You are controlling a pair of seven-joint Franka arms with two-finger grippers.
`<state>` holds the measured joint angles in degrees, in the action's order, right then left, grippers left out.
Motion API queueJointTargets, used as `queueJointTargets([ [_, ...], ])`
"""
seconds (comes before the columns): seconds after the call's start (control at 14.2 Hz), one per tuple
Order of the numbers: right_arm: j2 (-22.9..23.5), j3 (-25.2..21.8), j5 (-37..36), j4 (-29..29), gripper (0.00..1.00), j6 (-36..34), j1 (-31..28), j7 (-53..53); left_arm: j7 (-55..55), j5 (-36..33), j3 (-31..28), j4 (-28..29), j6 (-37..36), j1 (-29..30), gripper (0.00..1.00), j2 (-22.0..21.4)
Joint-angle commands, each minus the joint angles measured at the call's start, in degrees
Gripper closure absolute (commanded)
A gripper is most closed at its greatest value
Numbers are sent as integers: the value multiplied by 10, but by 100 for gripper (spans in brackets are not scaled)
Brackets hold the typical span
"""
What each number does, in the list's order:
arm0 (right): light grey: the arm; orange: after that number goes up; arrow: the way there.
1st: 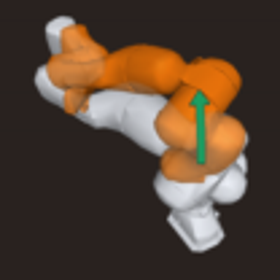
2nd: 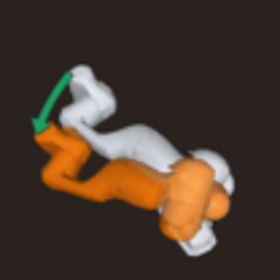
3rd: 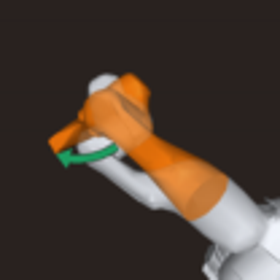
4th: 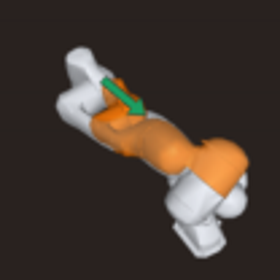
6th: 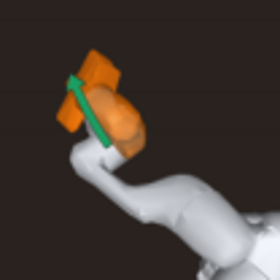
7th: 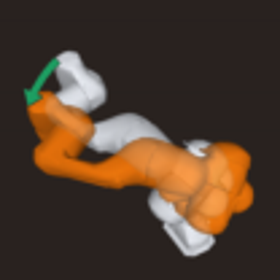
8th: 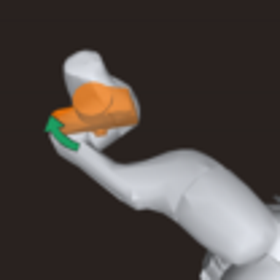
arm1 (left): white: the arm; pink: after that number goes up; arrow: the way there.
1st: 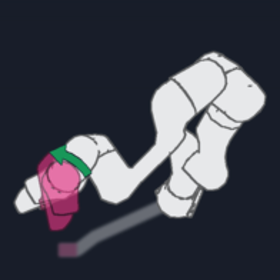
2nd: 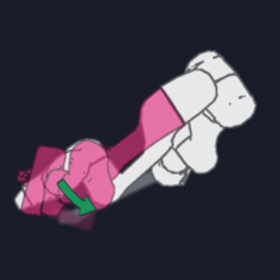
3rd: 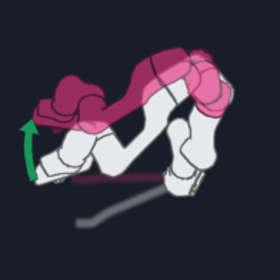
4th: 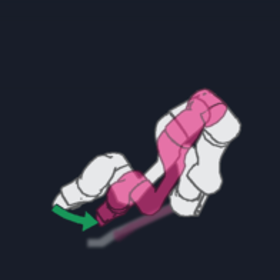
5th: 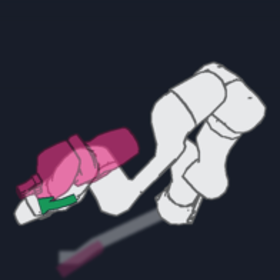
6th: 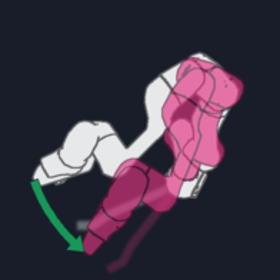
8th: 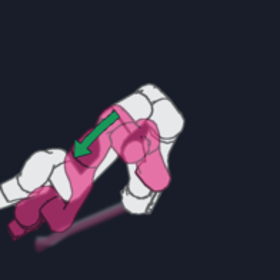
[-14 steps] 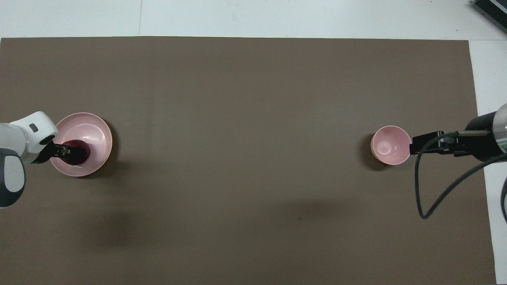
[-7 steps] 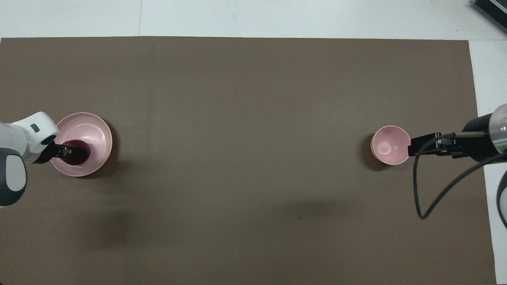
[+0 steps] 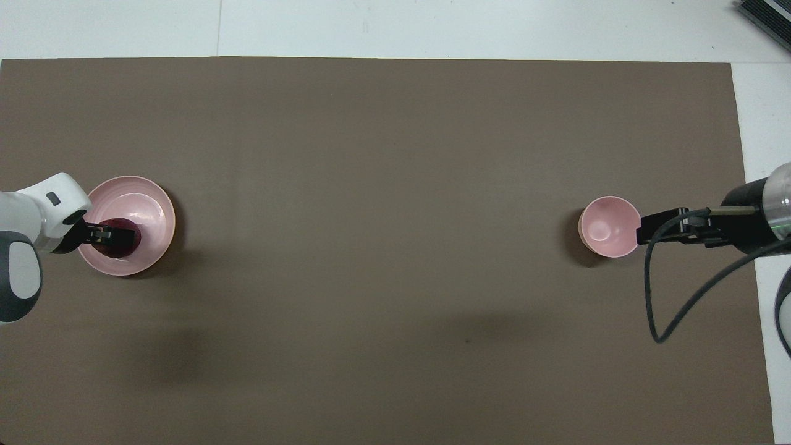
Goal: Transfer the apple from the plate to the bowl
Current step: 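Reach the left gripper to the apple on the pink plate and grasp it, then lift the apple with the left gripper while the right gripper approaches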
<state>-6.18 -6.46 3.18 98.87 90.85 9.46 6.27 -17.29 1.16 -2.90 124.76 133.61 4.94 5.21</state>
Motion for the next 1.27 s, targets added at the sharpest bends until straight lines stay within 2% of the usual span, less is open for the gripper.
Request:
queueJointTargets([
  [0.0, -15, 1, 10, 18, 0, 14, -2, 9, -13, 10, 4, 5, 40, 9, 4, 19],
  [0.14, -15, 1, 10, 18, 0, 14, -2, 9, -12, 10, 4, 4, 47, 9, 4, 20],
  [0.28, -15, 1, 10, 18, 0, 14, -2, 9, -12, 10, 4, 6, 41, 9, 17, 19],
  [0.35, -15, 1, 10, 18, 0, 14, -2, 9, -12, 10, 4, 5, 41, 9, 32, 19],
  [0.42, -15, 1, 10, 18, 0, 14, -2, 9, -11, 11, 4, 5, 39, 9, 53, 19],
  [0.49, -15, 1, 10, 18, 0, 14, -2, 9, -11, 10, 4, 5, 32, 9, 67, 18],
  [0.7, -15, 1, 10, 18, 0, 14, -2, 9, -6, 11, 10, -10, 1, 0, 100, 10],
  [0.91, -15, 1, 10, 17, 0, 14, -2, 9, -2, 36, 30, -15, -36, -9, 100, -24],
  [1.2, -10, 0, 21, 12, 0, 11, -3, 10, 65, 152, 53, -25, -74, -38, 100, -67],
])
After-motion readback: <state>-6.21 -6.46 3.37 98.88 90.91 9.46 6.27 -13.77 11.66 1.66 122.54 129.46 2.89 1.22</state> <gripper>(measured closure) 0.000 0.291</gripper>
